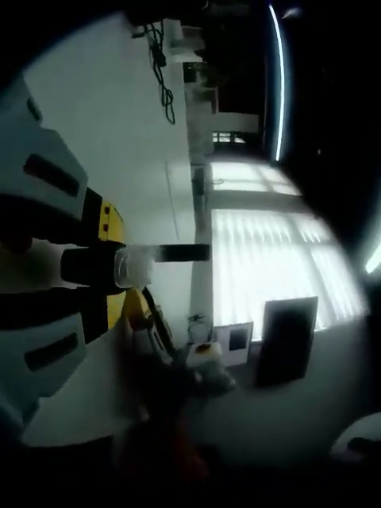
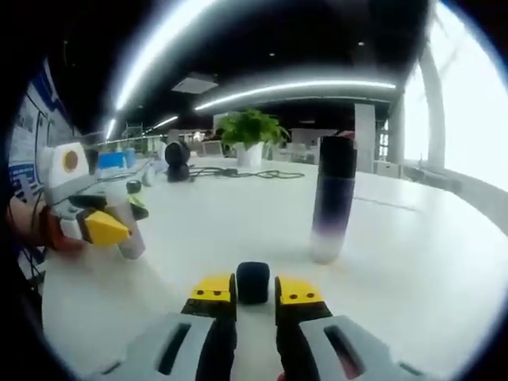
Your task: Pick up cosmetic bottle twist off cap place on table pick up cap screw tight cap place on table
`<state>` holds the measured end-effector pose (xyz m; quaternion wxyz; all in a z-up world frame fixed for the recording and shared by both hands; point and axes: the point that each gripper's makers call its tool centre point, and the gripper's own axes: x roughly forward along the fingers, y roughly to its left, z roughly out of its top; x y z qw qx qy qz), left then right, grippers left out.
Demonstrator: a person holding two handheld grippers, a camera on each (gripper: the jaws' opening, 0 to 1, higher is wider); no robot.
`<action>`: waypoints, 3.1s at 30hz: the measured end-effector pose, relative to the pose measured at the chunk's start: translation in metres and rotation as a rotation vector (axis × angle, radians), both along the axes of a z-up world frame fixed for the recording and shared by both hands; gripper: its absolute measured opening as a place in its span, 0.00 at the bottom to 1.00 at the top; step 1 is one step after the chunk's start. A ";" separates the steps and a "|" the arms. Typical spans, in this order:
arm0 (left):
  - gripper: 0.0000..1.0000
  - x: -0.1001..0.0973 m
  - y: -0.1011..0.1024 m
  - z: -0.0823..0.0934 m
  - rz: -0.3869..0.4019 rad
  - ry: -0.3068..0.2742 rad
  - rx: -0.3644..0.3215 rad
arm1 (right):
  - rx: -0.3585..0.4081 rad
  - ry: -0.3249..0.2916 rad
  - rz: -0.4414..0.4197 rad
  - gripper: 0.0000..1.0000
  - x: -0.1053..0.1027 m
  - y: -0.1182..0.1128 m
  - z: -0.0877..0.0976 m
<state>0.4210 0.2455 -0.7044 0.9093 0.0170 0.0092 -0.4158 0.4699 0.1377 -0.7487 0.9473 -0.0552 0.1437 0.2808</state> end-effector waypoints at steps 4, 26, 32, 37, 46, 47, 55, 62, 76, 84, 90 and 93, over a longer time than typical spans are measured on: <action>0.10 -0.001 -0.002 -0.001 -0.010 0.003 0.005 | -0.019 -0.011 0.001 0.10 -0.001 0.000 -0.001; 0.10 -0.026 -0.023 -0.004 -0.180 -0.008 0.022 | 0.164 -0.105 0.369 0.09 -0.055 0.054 0.087; 0.10 -0.035 -0.030 -0.001 -0.218 -0.001 0.017 | 0.135 -0.111 0.462 0.09 -0.070 0.068 0.088; 0.10 -0.038 -0.033 -0.001 -0.228 0.014 0.015 | 0.158 -0.107 0.505 0.09 -0.078 0.075 0.092; 0.10 -0.042 -0.036 -0.003 -0.248 0.018 0.023 | 0.118 -0.109 0.654 0.09 -0.095 0.087 0.093; 0.10 -0.042 -0.036 -0.003 -0.249 0.016 0.027 | 0.105 -0.103 0.681 0.09 -0.098 0.088 0.092; 0.10 -0.041 -0.037 -0.012 -0.266 0.003 0.084 | 0.018 -0.088 0.811 0.09 -0.101 0.097 0.083; 0.10 -0.041 -0.037 -0.013 -0.279 0.028 0.070 | -0.049 -0.063 0.880 0.09 -0.102 0.103 0.067; 0.10 -0.050 -0.041 -0.013 -0.353 0.037 0.063 | -0.108 -0.020 1.129 0.09 -0.113 0.103 0.061; 0.10 -0.051 -0.041 -0.014 -0.372 0.052 0.056 | -0.115 -0.012 1.184 0.09 -0.115 0.104 0.061; 0.10 -0.050 -0.042 -0.013 -0.369 0.049 0.057 | -0.079 -0.010 1.127 0.09 -0.114 0.101 0.060; 0.10 -0.050 -0.043 -0.013 -0.369 0.048 0.057 | -0.068 -0.016 1.102 0.09 -0.114 0.101 0.060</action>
